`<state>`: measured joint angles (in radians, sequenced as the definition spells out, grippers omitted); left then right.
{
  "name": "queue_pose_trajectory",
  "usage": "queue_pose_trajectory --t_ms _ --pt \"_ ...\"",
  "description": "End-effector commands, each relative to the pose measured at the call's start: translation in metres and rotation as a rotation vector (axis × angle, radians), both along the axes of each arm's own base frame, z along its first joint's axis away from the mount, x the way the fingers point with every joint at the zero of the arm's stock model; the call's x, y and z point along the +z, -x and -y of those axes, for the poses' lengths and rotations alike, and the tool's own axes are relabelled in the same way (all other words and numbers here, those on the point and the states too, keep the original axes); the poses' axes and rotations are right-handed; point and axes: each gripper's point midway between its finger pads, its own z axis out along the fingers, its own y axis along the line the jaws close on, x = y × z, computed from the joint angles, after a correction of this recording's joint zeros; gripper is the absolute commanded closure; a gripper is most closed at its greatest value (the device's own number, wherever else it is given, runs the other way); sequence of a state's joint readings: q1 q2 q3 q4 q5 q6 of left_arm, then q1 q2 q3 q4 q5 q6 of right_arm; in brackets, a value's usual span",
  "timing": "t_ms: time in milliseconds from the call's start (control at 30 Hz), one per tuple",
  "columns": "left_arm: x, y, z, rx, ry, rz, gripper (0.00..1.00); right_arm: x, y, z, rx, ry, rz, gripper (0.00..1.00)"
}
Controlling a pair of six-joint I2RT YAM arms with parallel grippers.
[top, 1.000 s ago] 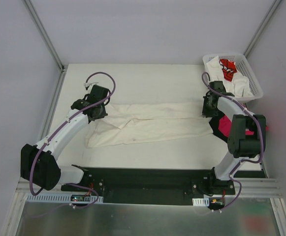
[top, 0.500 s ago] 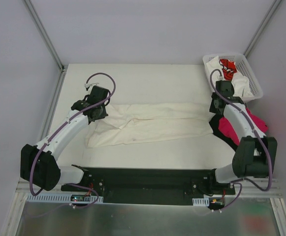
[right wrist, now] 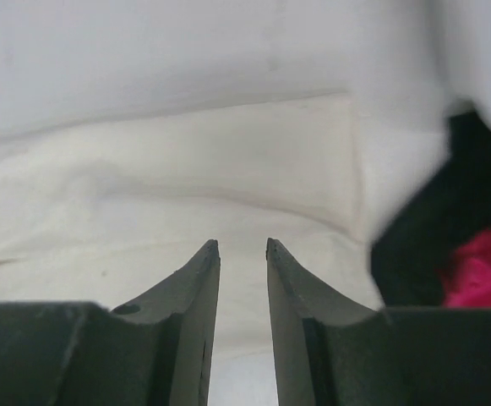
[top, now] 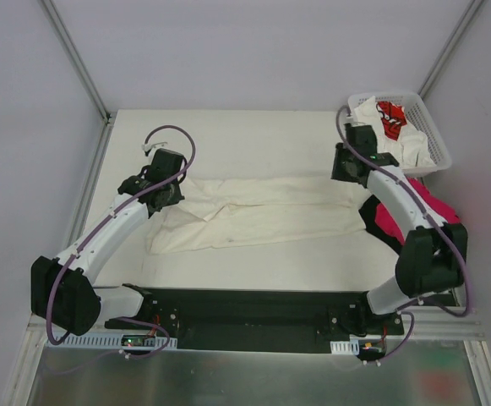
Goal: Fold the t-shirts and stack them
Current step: Fold the other side of the tshirt into a rectangle
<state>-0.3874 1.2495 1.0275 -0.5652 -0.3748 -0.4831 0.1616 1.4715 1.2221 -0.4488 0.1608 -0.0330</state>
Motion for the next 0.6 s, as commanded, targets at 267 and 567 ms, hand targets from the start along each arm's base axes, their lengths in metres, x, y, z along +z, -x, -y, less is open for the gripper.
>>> queue_pose_trajectory --t_ms 267,567 --pt "0.014 -0.005 0.005 0.008 0.025 0.049 1.00 -0.050 0.023 -0.223 0.510 -0.112 -0.180 0.68" --pt "-0.019 0.016 0.008 0.050 0.075 -0.017 1.00 -0.055 0.027 -0.212 0.505 0.024 -0.161 0.69"
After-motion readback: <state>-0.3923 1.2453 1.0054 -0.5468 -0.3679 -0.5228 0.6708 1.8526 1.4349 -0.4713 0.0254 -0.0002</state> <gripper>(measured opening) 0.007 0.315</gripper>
